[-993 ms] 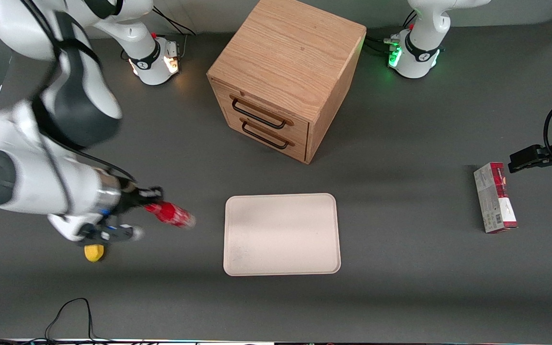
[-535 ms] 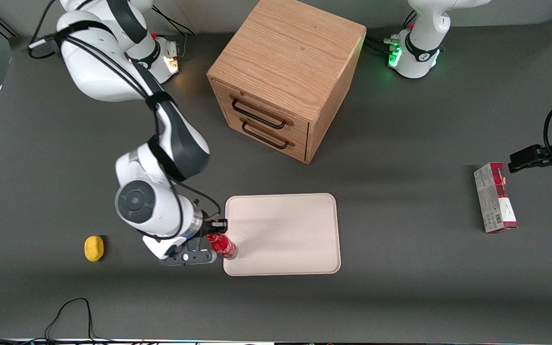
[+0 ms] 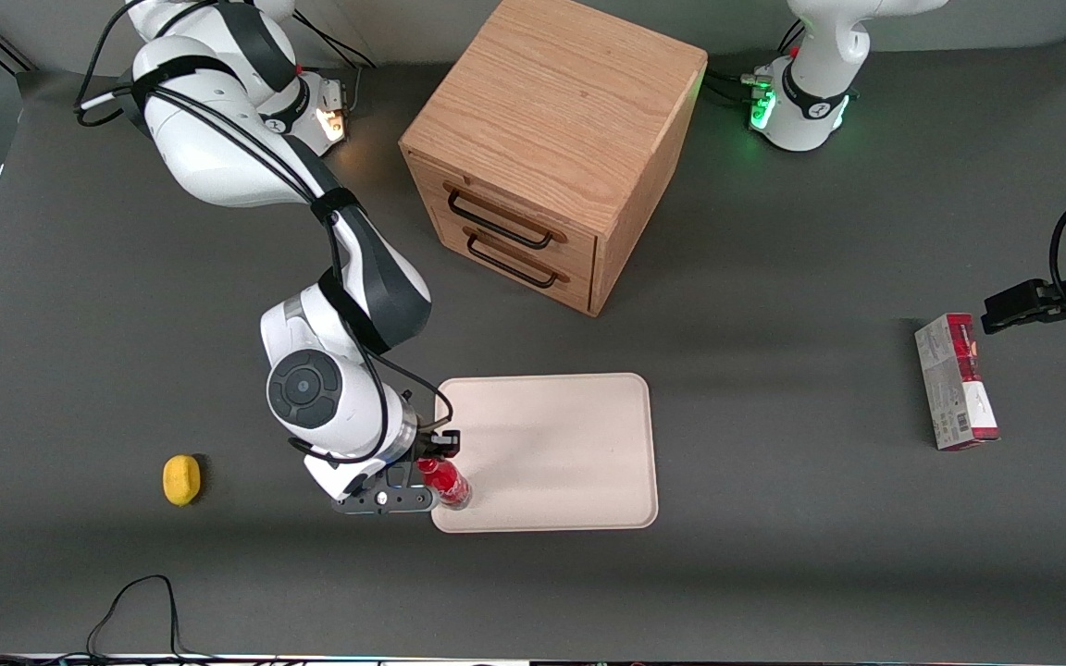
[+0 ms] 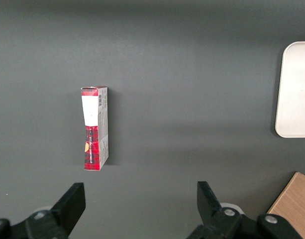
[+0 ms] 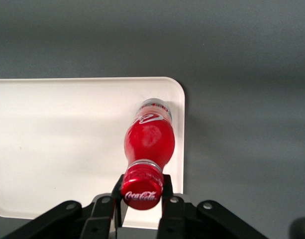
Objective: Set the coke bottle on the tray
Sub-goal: 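Lower the bottle onto the tray and open the right gripper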
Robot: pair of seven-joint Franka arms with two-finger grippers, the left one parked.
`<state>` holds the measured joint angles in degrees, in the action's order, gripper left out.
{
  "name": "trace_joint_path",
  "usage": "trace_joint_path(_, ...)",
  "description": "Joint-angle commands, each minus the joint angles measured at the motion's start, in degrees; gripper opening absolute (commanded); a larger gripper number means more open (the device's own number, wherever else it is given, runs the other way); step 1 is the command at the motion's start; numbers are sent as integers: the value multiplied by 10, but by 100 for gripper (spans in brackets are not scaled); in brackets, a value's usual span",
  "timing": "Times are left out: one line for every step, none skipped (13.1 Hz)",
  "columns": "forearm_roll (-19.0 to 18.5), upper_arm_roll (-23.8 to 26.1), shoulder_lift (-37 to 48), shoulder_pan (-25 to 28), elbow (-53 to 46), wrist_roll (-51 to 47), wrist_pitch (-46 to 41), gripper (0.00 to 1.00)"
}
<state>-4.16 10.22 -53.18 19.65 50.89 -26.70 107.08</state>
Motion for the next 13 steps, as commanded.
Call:
trace_joint_path(-19,1,-15,7,-26,-22,1,14)
trace_joint_path(-19,2,-15,7,-24,-22,0,18)
trace_joint_path(-19,2,-16,7,-22,-22,-1,21)
trace_joint_path(-19,2,-17,7,-21,-22,-5,28)
trace_joint_path(-19,2,-17,7,-21,-23,-8,42)
trace_joint_path(-19,2,-17,7,-20,-23,-8,59)
trace_joint_path(-20,2,-17,7,-20,-23,-8,84)
trace_joint_path(-23,2,-17,7,-18,-22,-8,99)
trace_joint_path(-25,2,-17,7,-16,-22,-8,100)
trace_joint_path(-25,2,-16,7,-16,-21,-8,100)
trace_joint_path(-25,2,-16,7,-16,-21,-9,100)
trace_joint_path(-25,2,-16,7,-16,-20,-13,100)
trace_joint_path(-26,2,-15,7,-17,-20,-13,100)
